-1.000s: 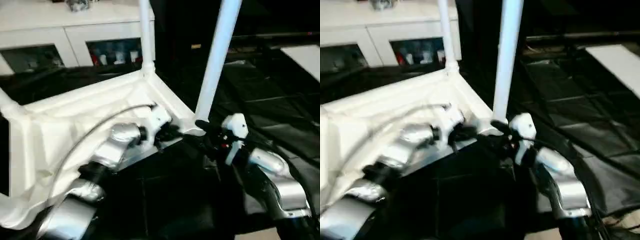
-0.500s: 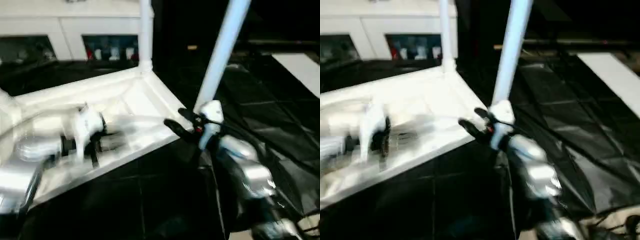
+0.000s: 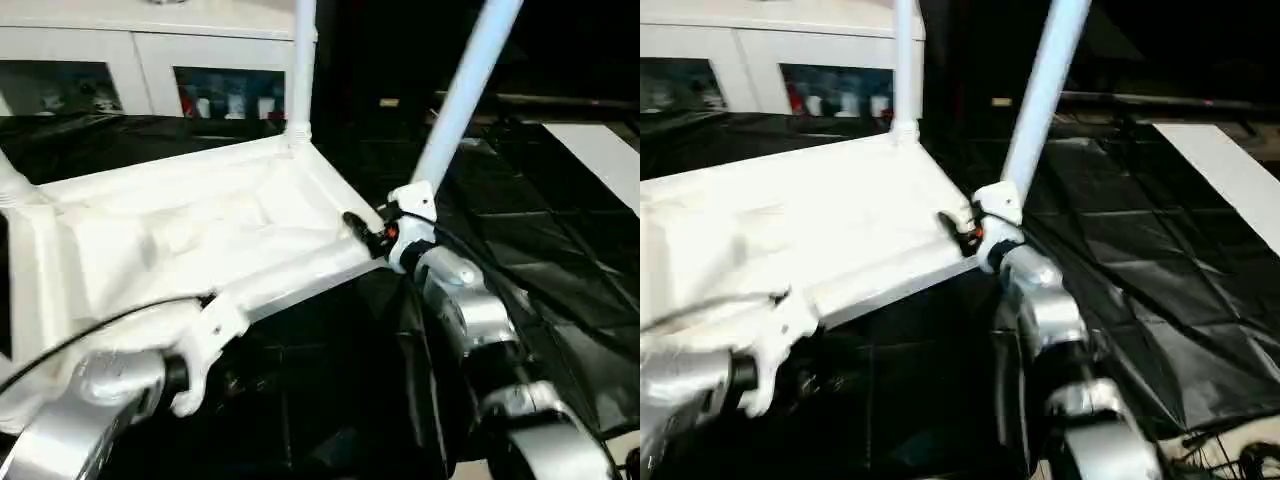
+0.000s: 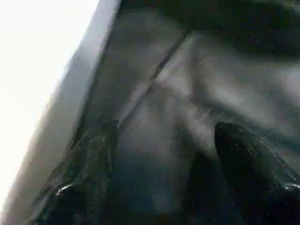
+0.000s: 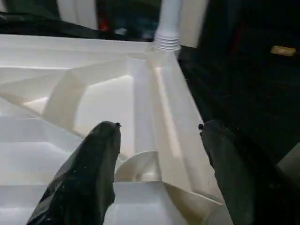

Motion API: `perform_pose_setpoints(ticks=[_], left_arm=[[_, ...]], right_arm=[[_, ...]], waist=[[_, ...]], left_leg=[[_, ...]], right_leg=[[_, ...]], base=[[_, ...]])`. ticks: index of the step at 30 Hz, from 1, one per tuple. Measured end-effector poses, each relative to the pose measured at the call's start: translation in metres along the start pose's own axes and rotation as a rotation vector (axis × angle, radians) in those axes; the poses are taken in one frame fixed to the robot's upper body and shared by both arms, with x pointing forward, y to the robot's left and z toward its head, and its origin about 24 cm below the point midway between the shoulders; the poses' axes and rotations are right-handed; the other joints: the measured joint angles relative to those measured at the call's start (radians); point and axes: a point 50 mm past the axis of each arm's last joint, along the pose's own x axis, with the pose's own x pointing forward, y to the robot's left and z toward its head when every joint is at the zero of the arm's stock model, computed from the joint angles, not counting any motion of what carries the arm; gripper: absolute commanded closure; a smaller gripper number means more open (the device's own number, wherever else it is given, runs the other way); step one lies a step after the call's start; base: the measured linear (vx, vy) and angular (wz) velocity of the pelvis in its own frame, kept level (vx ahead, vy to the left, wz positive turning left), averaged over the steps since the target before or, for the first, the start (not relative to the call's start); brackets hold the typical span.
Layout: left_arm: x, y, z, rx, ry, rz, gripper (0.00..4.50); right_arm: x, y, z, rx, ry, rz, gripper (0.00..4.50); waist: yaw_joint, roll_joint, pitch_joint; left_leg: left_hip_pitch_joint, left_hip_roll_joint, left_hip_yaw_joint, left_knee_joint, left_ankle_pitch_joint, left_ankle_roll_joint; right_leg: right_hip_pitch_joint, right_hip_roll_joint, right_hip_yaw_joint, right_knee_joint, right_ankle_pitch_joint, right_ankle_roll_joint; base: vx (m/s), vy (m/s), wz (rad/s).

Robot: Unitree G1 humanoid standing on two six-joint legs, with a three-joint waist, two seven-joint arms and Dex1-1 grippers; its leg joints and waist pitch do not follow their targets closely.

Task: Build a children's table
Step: Rotate table base

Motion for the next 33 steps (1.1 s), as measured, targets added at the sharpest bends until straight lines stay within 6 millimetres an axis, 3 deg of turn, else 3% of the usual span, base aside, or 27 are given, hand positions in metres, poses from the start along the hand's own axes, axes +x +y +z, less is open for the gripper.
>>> perform_pose_setpoints(ticks=[6, 11, 15, 21, 28, 33], left_arm=[[0.002, 0.001, -0.006, 0.008, 0.001, 0.071, 0.42], [0.004, 0.002, -0.008, 0.012, -0.033, 0.121, 0.04], [0.003, 0.002, -0.007, 0.014, -0.063, 0.131, 0.04], [-0.003, -0.002, -0.014, -0.008, -0.109, 0.135, 0.04], [-0.047, -0.008, -0.046, -0.101, -0.109, 0.122, 0.04], [-0.085, -0.011, -0.061, -0.214, -0.142, 0.136, 0.04]], right_arm=[[-0.001, -0.023, -0.002, -0.03, 0.027, -0.058, 1.45], [-0.011, -0.064, 0.005, -0.12, 0.057, -0.137, 1.45], [-0.017, -0.086, 0.019, -0.164, 0.038, -0.175, 1.45], [-0.016, -0.093, 0.027, -0.193, 0.03, -0.169, 1.45], [-0.018, -0.097, 0.03, -0.207, 0.007, -0.152, 1.45], [-0.013, -0.086, 0.032, -0.214, -0.03, -0.081, 1.45]], waist=[[0.008, 0.0, 0.0], [0.022, 0.001, 0.0], [0.014, 0.0, 0.0], [0.001, -0.002, 0.0], [0.003, -0.011, 0.002], [-0.012, -0.024, -0.002]], left_leg=[[-0.001, 0.0, 0.0, 0.002, 0.0, 0.0], [-0.003, 0.001, 0.003, 0.004, 0.001, 0.002], [-0.002, 0.002, 0.003, 0.005, 0.001, 0.002], [-0.004, 0.005, 0.004, 0.007, 0.001, 0.002], [-0.004, 0.008, 0.007, 0.007, 0.001, 0.002], [-0.003, 0.01, 0.007, 0.007, 0.001, 0.002]], right_leg=[[0.001, 0.0, 0.0, 0.0, 0.002, 0.001], [0.001, -0.001, 0.001, 0.001, 0.003, 0.001], [0.001, 0.0, 0.001, 0.001, 0.003, 0.001], [-0.001, 0.002, 0.0, 0.001, 0.003, 0.001], [-0.001, 0.003, 0.0, 0.001, 0.003, 0.002], [-0.001, 0.006, 0.001, 0.001, 0.002, 0.003]], base=[[0.0, 0.0, 0.0], [0.0, 0.0, 0.0], [0.0, 0.0, 0.0], [0.0, 0.0, 0.0], [0.0, 0.0, 0.0], [0.0, 0.0, 0.0]])
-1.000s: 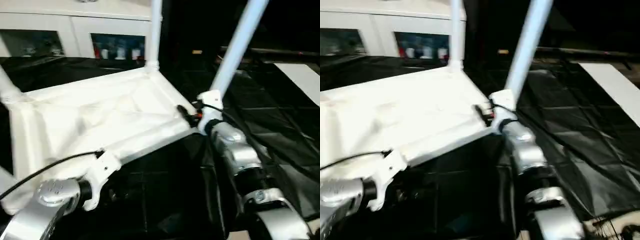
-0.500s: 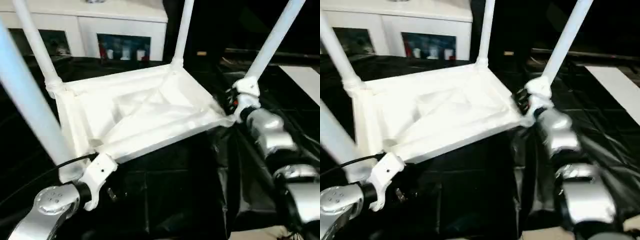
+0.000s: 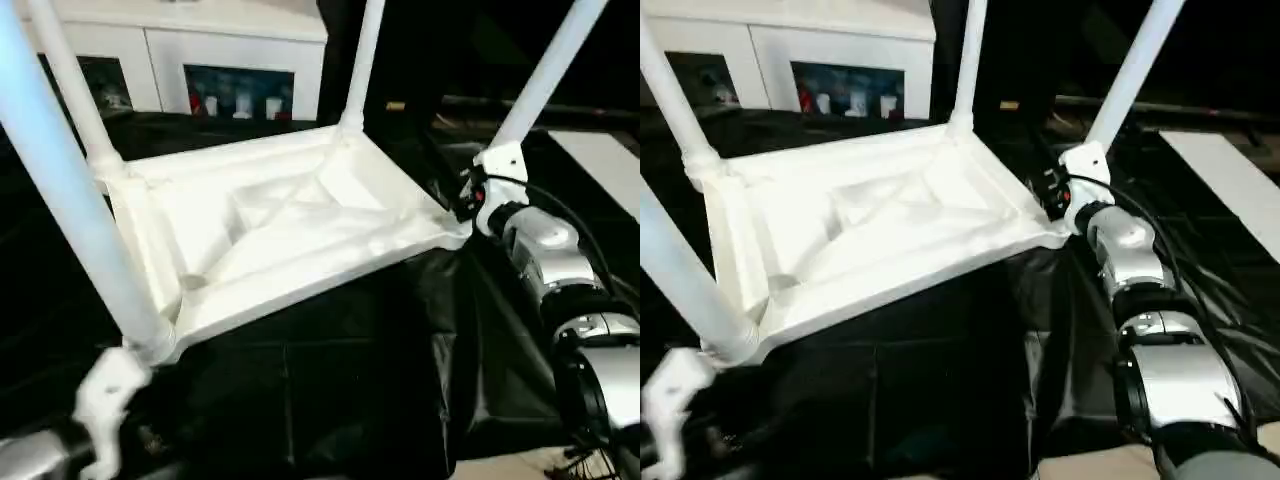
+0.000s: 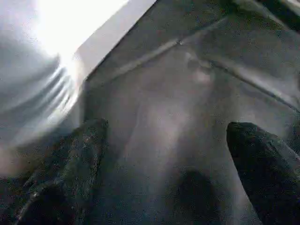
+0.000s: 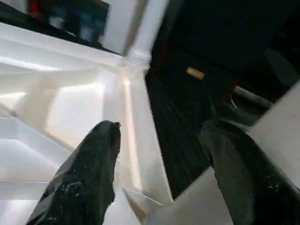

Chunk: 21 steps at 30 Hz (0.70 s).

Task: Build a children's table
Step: Rotate table base

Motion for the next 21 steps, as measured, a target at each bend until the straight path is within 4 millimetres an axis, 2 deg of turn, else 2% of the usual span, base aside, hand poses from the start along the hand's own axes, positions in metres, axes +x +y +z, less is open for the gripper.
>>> perform_pose_setpoints(ticks=[2, 3, 5, 7, 10, 13, 16, 19, 21], left_arm=[[-0.03, 0.007, -0.004, -0.049, -0.004, 0.047, 0.04], [-0.04, 0.011, -0.003, -0.056, -0.01, 0.072, 0.04], [-0.058, 0.021, 0.009, -0.049, -0.067, 0.113, 0.04], [-0.067, 0.024, 0.02, -0.031, -0.125, 0.118, 0.04], [-0.07, 0.026, 0.025, -0.046, -0.177, 0.095, 0.04], [-0.081, 0.036, 0.04, -0.046, -0.276, 0.102, 0.04], [-0.083, 0.039, 0.061, -0.026, -0.384, 0.039, 0.04], [-0.077, 0.04, 0.072, -0.003, -0.436, -0.001, 0.04], [-0.062, 0.043, 0.081, 0.017, -0.453, -0.043, 0.04]], right_arm=[[-0.002, 0.009, -0.006, 0.021, -0.018, 0.054, 1.45], [-0.004, 0.013, -0.011, 0.039, -0.019, 0.077, 1.45], [-0.004, 0.031, -0.018, 0.079, -0.032, 0.163, 1.45], [-0.002, 0.049, -0.024, 0.089, -0.029, 0.231, 1.45], [-0.005, 0.055, -0.029, 0.08, -0.021, 0.23, 1.45], [-0.011, 0.066, -0.051, 0.11, 0.04, 0.168, 1.45], [-0.022, 0.076, -0.079, 0.169, 0.134, 0.085, 1.45], [-0.029, 0.073, -0.09, 0.185, 0.188, 0.014, 1.45], [-0.031, 0.066, -0.093, 0.186, 0.212, -0.066, 1.45]], waist=[[-0.011, -0.01, -0.003], [-0.011, -0.011, -0.003], [-0.011, -0.014, -0.005], [-0.009, -0.014, -0.005], [-0.007, -0.009, -0.002], [-0.003, -0.018, -0.008], [-0.005, -0.014, -0.005], [-0.01, -0.008, -0.001], [-0.009, -0.007, -0.001]], left_leg=[[0.0, 0.002, -0.001, 0.0, 0.0, 0.0], [0.001, 0.002, -0.002, 0.0, 0.0, 0.0], [0.002, 0.003, -0.003, 0.0, 0.0, 0.0], [0.002, 0.001, -0.002, 0.0, 0.0, 0.0], [0.003, 0.0, 0.0, 0.0, 0.0, 0.0], [0.007, 0.001, -0.004, 0.0, 0.0, -0.001], [0.014, -0.001, -0.002, 0.0, 0.0, -0.001], [0.016, -0.001, -0.001, 0.0, 0.0, -0.001], [0.017, -0.001, -0.002, 0.0, 0.0, -0.001]], right_leg=[[0.0, 0.003, 0.0, 0.0, -0.002, 0.002], [0.0, 0.005, 0.002, -0.001, -0.001, 0.002], [0.0, 0.008, 0.004, -0.001, 0.0, 0.0], [0.0, 0.008, 0.008, -0.001, 0.001, -0.001], [0.0, 0.009, 0.013, -0.001, 0.001, -0.001], [0.003, 0.012, 0.012, -0.001, 0.001, -0.001], [0.004, 0.011, 0.016, -0.001, 0.001, -0.001], [0.005, 0.011, 0.017, -0.001, 0.001, -0.001], [0.006, 0.011, 0.016, 0.0, 0.001, -0.002]], base=[[0.0, 0.0, 0.0], [0.0, 0.0, 0.0], [0.0, 0.0, 0.0], [0.0, 0.0, 0.0], [0.0, 0.0, 0.0], [0.0, 0.0, 0.0], [0.0, 0.0, 0.0], [0.0, 0.0, 0.0], [0.0, 0.0, 0.0]])
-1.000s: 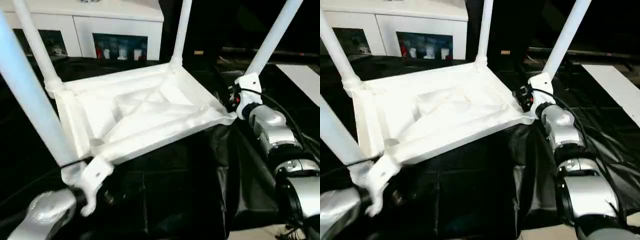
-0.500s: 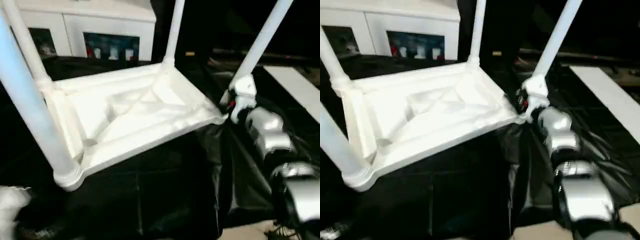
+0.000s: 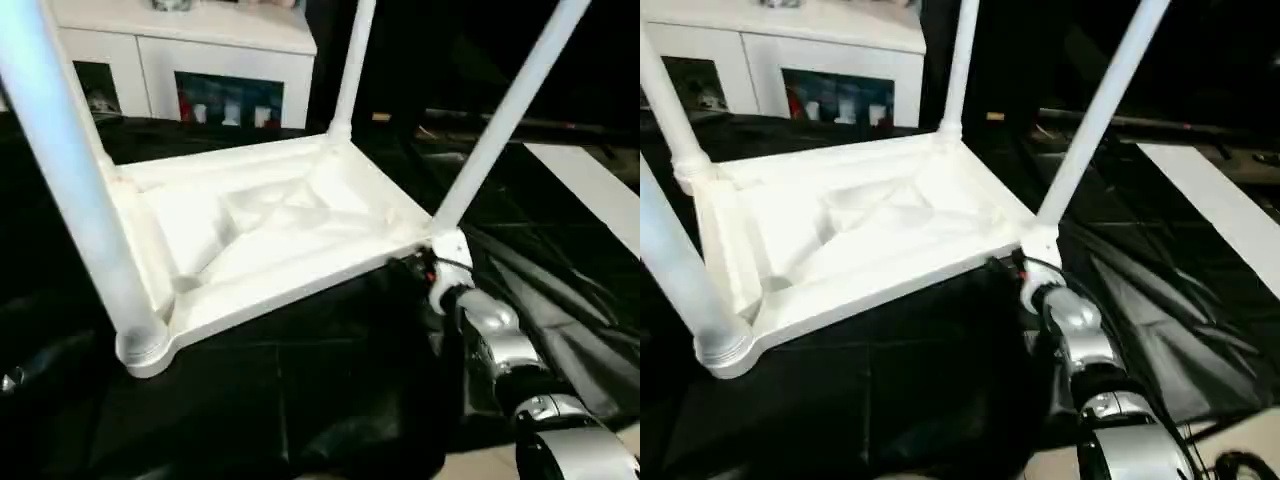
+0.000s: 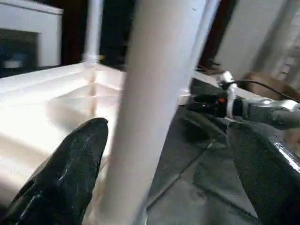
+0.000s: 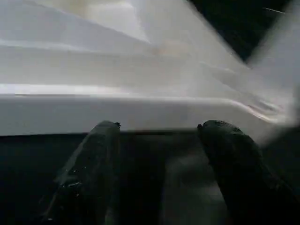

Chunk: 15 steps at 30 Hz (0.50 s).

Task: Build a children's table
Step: Rotate table base

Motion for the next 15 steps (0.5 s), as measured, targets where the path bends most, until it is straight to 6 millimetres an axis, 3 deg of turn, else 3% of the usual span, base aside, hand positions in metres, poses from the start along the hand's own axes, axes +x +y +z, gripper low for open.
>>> perform_pose_setpoints(ticks=[6, 9, 12, 15], left_arm=[[0.026, 0.015, -0.005, 0.031, 0.03, 0.015, 0.04], [0.049, 0.02, -0.001, 0.058, -0.017, 0.007, 0.04], [0.07, 0.014, 0.004, 0.054, -0.073, -0.058, 0.04], [0.089, -0.006, 0.009, 0.017, -0.1, -0.204, 0.04]], right_arm=[[-0.003, -0.003, -0.006, 0.004, 0.021, -0.061, 1.45], [-0.003, -0.001, -0.008, 0.014, 0.033, -0.069, 1.45], [0.001, 0.002, -0.006, 0.017, 0.043, -0.063, 1.45], [0.004, 0.004, -0.002, -0.003, 0.055, -0.045, 1.45]], waist=[[-0.002, 0.0, -0.001], [0.0, 0.001, 0.0], [0.0, 0.001, 0.0], [0.006, 0.0, -0.001]], left_leg=[[0.001, 0.0, -0.001, 0.0, 0.001, -0.001], [0.001, 0.0, -0.001, 0.0, 0.001, -0.002], [0.0, 0.0, 0.0, 0.0, 0.002, -0.003], [0.0, 0.0, 0.0, 0.0, 0.002, -0.003]], right_leg=[[0.001, 0.0, 0.0, 0.001, 0.008, -0.002], [0.0, 0.0, 0.0, 0.001, 0.008, -0.002], [0.0, 0.0, 0.0, 0.001, 0.01, -0.005], [0.0, 0.0, 0.0, 0.001, 0.011, -0.008]], base=[[0.0, 0.0, 0.0], [0.0, 0.0, 0.0], [0.0, 0.0, 0.0], [0.0, 0.0, 0.0]])
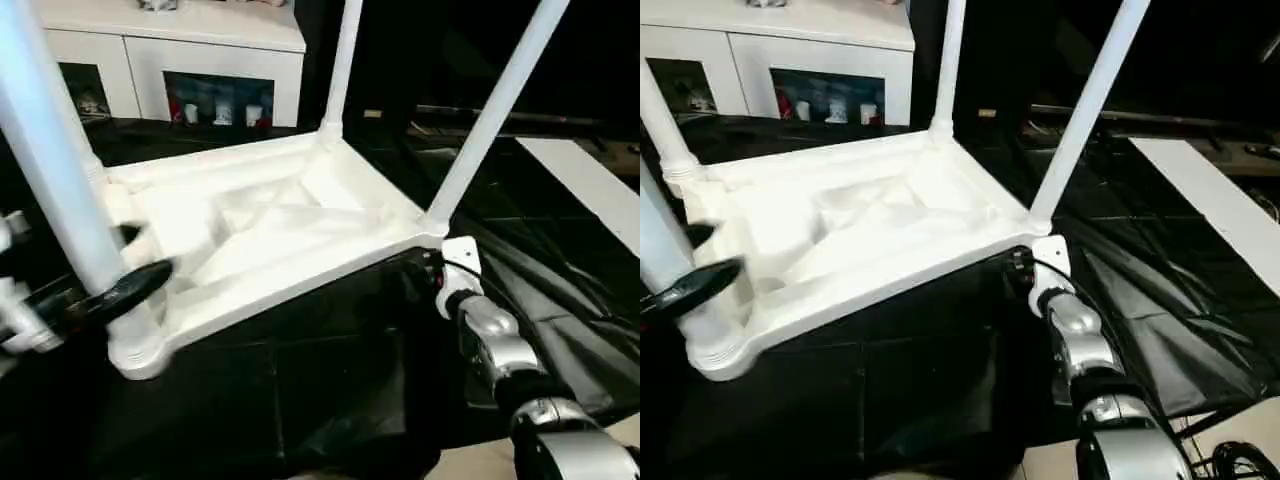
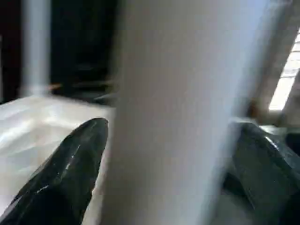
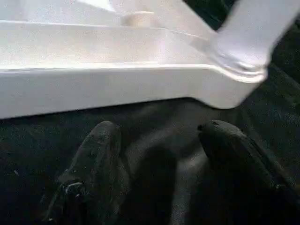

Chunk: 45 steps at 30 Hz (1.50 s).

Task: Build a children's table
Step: Rotate table base

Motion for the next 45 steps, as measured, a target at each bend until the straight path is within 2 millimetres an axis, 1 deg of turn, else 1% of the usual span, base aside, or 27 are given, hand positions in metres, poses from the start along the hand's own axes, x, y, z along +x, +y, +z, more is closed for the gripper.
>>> perform_pose_setpoints(ticks=[1, 3, 7, 10, 14, 21, 27, 28, 31, 32, 38, 45], left_arm=[[0.008, -0.008, 0.001, -0.011, -0.005, -0.062, 0.04], [0.016, -0.019, 0.001, -0.037, 0.006, -0.144, 0.04], [0.038, -0.048, -0.003, -0.069, 0.041, -0.338, 0.04], [0.05, -0.06, 0.0, -0.066, 0.024, -0.422, 0.04], [0.072, -0.072, 0.005, -0.059, -0.016, -0.507, 0.04], [0.096, -0.082, 0.012, -0.046, -0.062, -0.594, 0.04], [0.113, -0.089, 0.011, -0.058, -0.077, -0.652, 0.04], [0.115, -0.09, 0.012, -0.057, -0.079, -0.659, 0.04], [0.118, -0.092, 0.01, -0.061, -0.082, -0.668, 0.04], [0.119, -0.092, 0.01, -0.063, -0.082, -0.67, 0.04], [0.125, -0.093, 0.011, -0.057, -0.092, -0.673, 0.04], [0.13, -0.095, 0.009, -0.05, -0.099, -0.673, 0.04]], right_arm=[[0.002, 0.002, 0.003, -0.007, 0.0, 0.008, 1.45], [0.003, 0.002, 0.006, -0.011, -0.002, 0.012, 1.45], [0.004, 0.004, 0.002, -0.03, 0.033, 0.023, 1.45], [0.005, 0.004, 0.002, -0.031, 0.047, 0.036, 1.45], [0.008, 0.01, 0.005, -0.047, 0.058, 0.073, 1.45], [0.01, 0.025, 0.001, -0.041, 0.073, 0.134, 1.45], [0.011, 0.037, 0.003, -0.041, 0.065, 0.186, 1.45], [0.012, 0.04, 0.003, -0.043, 0.061, 0.203, 1.45], [0.012, 0.049, 0.005, -0.055, 0.05, 0.247, 1.45], [0.012, 0.05, 0.006, -0.06, 0.045, 0.26, 1.45], [0.01, 0.065, 0.008, -0.085, 0.015, 0.39, 1.45], [0.007, 0.085, 0.01, -0.13, -0.018, 0.535, 1.45]], waist=[[0.0, 0.0, 0.0], [0.0, -0.001, -0.001], [-0.001, -0.002, -0.002], [-0.004, -0.001, -0.001], [-0.003, -0.002, -0.001], [-0.006, -0.003, -0.002], [-0.017, -0.003, -0.002], [-0.022, -0.003, -0.002], [-0.036, -0.004, -0.003], [-0.038, -0.004, -0.003], [-0.043, -0.004, -0.003], [-0.043, -0.004, -0.003]], left_leg=[[0.0, 0.0, 0.0, 0.0, 0.0, 0.0], [0.0, 0.0, 0.0, 0.0, 0.0, 0.0], [-0.001, 0.0, 0.0, 0.0, 0.0, 0.0], [-0.001, 0.0, 0.001, 0.0, 0.0, 0.0], [-0.001, 0.0, 0.001, 0.0, 0.001, -0.001], [-0.001, 0.0, 0.001, 0.0, 0.001, -0.001], [-0.001, 0.001, 0.0, 0.0, 0.001, -0.002], [0.0, 0.001, 0.0, 0.0, 0.001, -0.002], [-0.001, 0.001, 0.0, 0.0, 0.001, -0.002], [-0.001, 0.001, 0.0, 0.0, 0.001, -0.002], [-0.001, 0.001, 0.0, 0.0, 0.001, -0.002], [-0.001, 0.002, 0.0, 0.0, 0.001, -0.002]], right_leg=[[0.0, 0.0, 0.0, 0.0, 0.0, 0.0], [0.0, 0.0, 0.0, 0.0, 0.0, 0.0], [-0.001, 0.0, 0.0, 0.0, -0.001, 0.001], [-0.002, 0.0, 0.0, 0.001, 0.0, 0.001], [-0.002, 0.0, 0.0, 0.001, -0.001, 0.001], [-0.002, 0.0, 0.0, 0.001, -0.002, 0.003], [-0.002, 0.001, 0.0, 0.001, -0.001, 0.003], [-0.002, 0.002, 0.0, 0.001, -0.001, 0.003], [-0.003, 0.002, 0.0, 0.001, 0.0, 0.002], [-0.003, 0.002, 0.0, 0.001, 0.0, 0.001], [-0.003, 0.002, 0.0, 0.001, 0.0, 0.001], [-0.004, 0.002, 0.0, 0.001, 0.0, 0.001]], base=[[0.0, 0.0, 0.0], [0.0, 0.0, 0.0], [0.0, 0.0, 0.0], [0.0, 0.0, 0.0], [0.0, 0.0, 0.0], [0.0, 0.0, 0.0], [0.0, 0.0, 0.0], [0.0, 0.0, 0.0], [0.0, 0.0, 0.0], [0.0, 0.0, 0.0], [0.0, 0.0, 0.0], [0.0, 0.0, 0.0]])
